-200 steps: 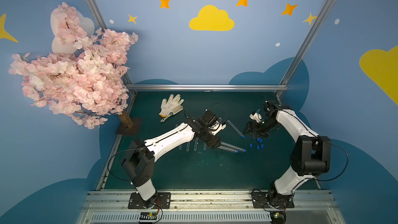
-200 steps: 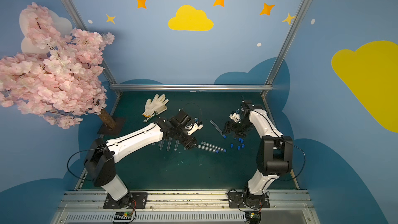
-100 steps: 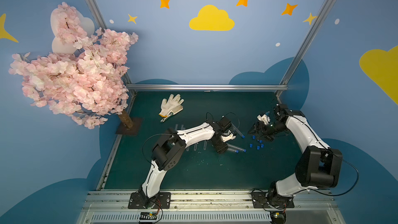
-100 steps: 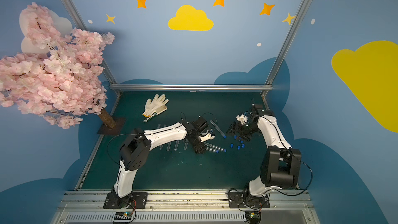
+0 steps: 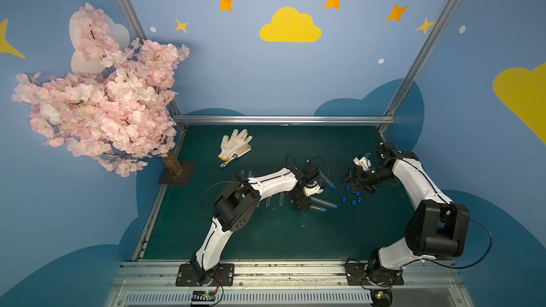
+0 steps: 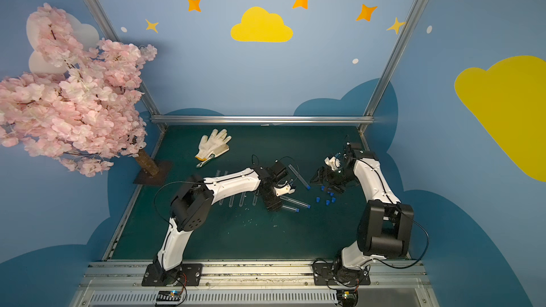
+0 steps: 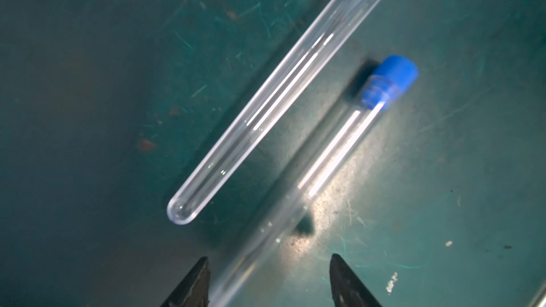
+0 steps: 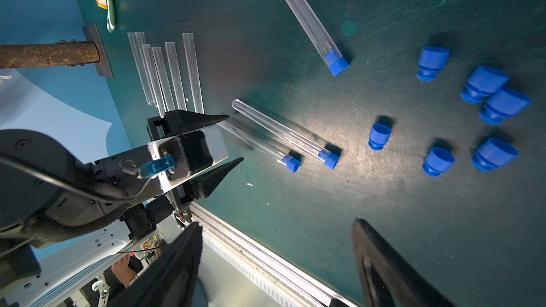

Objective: Remove stoppers from test tubes
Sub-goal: Move the test tube to the center of the board.

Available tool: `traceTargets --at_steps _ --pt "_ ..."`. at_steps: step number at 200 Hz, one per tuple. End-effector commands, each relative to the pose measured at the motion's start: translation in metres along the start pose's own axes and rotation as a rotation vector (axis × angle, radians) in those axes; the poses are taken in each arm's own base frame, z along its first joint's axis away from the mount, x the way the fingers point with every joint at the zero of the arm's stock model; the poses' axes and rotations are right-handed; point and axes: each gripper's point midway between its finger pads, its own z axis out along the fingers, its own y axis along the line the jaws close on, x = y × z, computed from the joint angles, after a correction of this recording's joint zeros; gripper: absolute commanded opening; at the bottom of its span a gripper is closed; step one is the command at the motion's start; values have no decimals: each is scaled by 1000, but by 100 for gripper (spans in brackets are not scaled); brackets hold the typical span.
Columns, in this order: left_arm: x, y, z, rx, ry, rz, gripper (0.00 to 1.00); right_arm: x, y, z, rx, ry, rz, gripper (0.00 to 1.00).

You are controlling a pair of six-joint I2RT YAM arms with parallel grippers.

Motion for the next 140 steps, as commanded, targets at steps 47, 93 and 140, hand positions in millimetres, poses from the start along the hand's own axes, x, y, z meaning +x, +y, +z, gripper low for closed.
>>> traceTargets --at_steps 47,93,140 --pt "16 -10 9 37 70 41 54 -4 -5 -2 -21 -9 15 80" --pt "27 -34 17 42 111 80 38 -6 -12 -6 -38 -29 43 80" --pt "43 -60 19 40 150 91 29 -9 -17 -13 -53 -54 59 79"
